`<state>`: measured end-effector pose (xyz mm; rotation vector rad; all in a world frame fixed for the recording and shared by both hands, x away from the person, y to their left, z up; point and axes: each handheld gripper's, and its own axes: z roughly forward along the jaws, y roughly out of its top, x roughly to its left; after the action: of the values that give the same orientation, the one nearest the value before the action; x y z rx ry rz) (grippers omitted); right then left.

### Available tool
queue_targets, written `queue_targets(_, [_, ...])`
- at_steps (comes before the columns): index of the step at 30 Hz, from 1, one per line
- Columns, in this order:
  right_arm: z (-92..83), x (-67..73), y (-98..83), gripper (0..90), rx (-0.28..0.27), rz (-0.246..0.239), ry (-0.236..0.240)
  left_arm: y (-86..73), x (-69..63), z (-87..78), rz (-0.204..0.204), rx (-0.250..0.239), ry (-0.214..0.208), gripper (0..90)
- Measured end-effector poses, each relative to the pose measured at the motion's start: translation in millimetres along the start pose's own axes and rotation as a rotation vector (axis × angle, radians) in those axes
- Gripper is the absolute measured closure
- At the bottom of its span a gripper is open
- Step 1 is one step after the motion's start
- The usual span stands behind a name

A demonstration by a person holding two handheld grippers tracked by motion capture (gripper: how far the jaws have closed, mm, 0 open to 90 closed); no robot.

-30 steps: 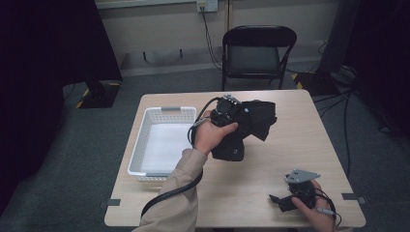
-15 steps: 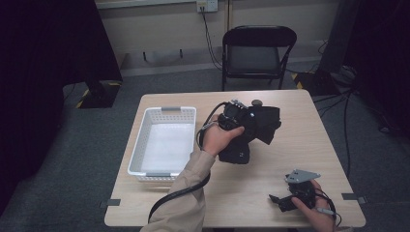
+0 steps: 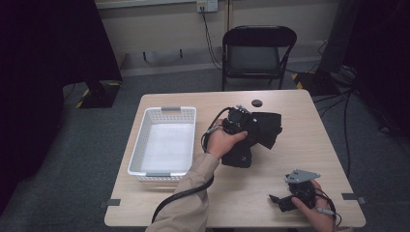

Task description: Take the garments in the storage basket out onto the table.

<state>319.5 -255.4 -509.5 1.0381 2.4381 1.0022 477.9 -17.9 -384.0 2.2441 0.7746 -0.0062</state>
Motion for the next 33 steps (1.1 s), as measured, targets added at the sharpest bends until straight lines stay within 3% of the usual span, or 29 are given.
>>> queue_targets(11, [0.0, 0.0, 0.0, 0.0, 0.0, 0.0, 0.0, -3.3, 0.3, 16.3, 0.014, 0.032, 0.007, 71.5])
queue_targets(29, [0.0, 0.0, 0.0, 0.0, 0.0, 0.0, 0.0, -10.3, 1.7, 43.7, -0.019, 0.041, 0.005, 70.1])
queue_targets(33, [-0.1, 0.1, 0.0, 0.0, 0.0, 0.001, 0.0, -11.4, -1.0, 50.0, -0.023, 0.038, 0.02, 70.3])
